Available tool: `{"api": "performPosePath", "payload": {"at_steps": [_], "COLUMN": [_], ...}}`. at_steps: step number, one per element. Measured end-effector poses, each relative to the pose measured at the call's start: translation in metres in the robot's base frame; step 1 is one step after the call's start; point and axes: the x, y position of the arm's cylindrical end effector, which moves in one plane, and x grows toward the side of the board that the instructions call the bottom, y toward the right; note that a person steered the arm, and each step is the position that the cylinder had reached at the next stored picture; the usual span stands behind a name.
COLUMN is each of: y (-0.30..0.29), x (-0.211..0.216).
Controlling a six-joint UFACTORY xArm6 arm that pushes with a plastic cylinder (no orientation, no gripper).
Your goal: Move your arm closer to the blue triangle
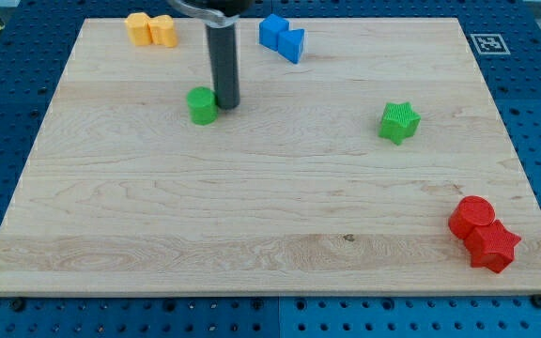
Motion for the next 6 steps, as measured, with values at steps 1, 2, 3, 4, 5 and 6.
{"api": "performPosePath", "payload": {"at_steps": [1,2,3,4,5,6], "y": [-0.036,-0.036,0.015,0.064,0.082,0.086], "x": [-0.002,-0.004,-0.046,-0.078,-0.062,-0.028]}}
